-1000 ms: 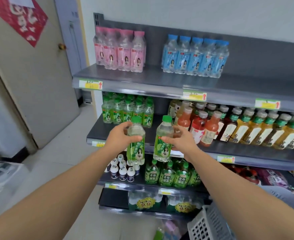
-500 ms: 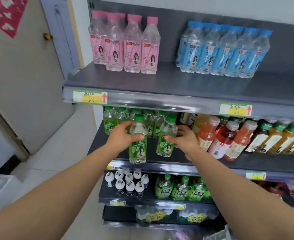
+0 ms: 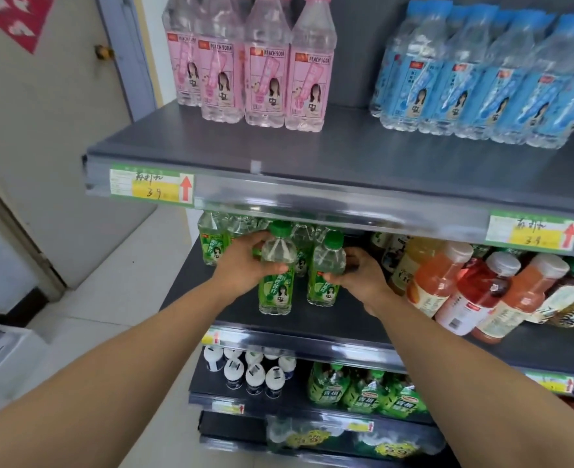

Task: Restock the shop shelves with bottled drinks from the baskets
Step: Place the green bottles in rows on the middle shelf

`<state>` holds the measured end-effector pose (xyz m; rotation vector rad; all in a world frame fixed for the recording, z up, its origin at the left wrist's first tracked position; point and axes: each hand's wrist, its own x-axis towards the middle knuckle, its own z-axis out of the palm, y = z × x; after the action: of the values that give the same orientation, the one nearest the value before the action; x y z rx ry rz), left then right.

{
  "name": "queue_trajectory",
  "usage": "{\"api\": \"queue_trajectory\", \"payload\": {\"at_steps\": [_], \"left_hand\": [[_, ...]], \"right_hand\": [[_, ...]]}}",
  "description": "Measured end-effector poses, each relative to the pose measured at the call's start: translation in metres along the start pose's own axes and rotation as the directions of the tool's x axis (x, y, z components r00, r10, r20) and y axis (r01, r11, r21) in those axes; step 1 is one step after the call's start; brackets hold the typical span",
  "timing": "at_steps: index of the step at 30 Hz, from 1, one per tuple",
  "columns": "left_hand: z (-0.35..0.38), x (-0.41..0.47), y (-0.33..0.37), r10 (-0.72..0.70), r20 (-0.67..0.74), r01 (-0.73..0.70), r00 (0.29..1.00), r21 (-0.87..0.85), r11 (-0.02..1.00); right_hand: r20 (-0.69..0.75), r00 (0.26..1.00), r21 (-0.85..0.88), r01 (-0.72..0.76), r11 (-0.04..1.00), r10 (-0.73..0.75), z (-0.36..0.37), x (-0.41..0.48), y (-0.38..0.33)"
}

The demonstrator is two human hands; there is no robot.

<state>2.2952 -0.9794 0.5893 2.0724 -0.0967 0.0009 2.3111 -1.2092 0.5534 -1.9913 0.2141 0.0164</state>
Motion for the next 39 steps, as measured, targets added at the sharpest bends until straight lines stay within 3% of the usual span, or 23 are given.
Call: {"api": "queue_trajectory", "payload": {"at_steps": [8, 16, 26, 39], "left_hand": [[0.007, 0.018, -0.009, 0.051, -0.005, -0.049, 0.999, 0.174, 0.984], [0.026, 0.028, -0.014, 0.068, 0.079, -0.087, 0.995, 0.28, 0.956], [0.042, 0.045, -0.01, 0.073, 0.055, -0.087, 0.996, 0.337, 0.937], [0.052, 0.046, -0.008, 0.023, 0.026, -0.029, 0.999, 0.244, 0.969]], "right_hand": [[0.026, 1.0, -0.007, -0.004, 1.0, 0.005, -0.001, 0.018, 0.013], [0.036, 0.999, -0.009, 0.017, 1.0, -0.016, 0.0, 0.023, 0.023], [0.036, 0.999, 0.011, 0.007, 1.0, -0.008, 0.0, 0.026, 0.028], [0.053, 0.999, -0.004, 0.007, 1.0, -0.006, 0.0, 0.027, 0.028]]}}
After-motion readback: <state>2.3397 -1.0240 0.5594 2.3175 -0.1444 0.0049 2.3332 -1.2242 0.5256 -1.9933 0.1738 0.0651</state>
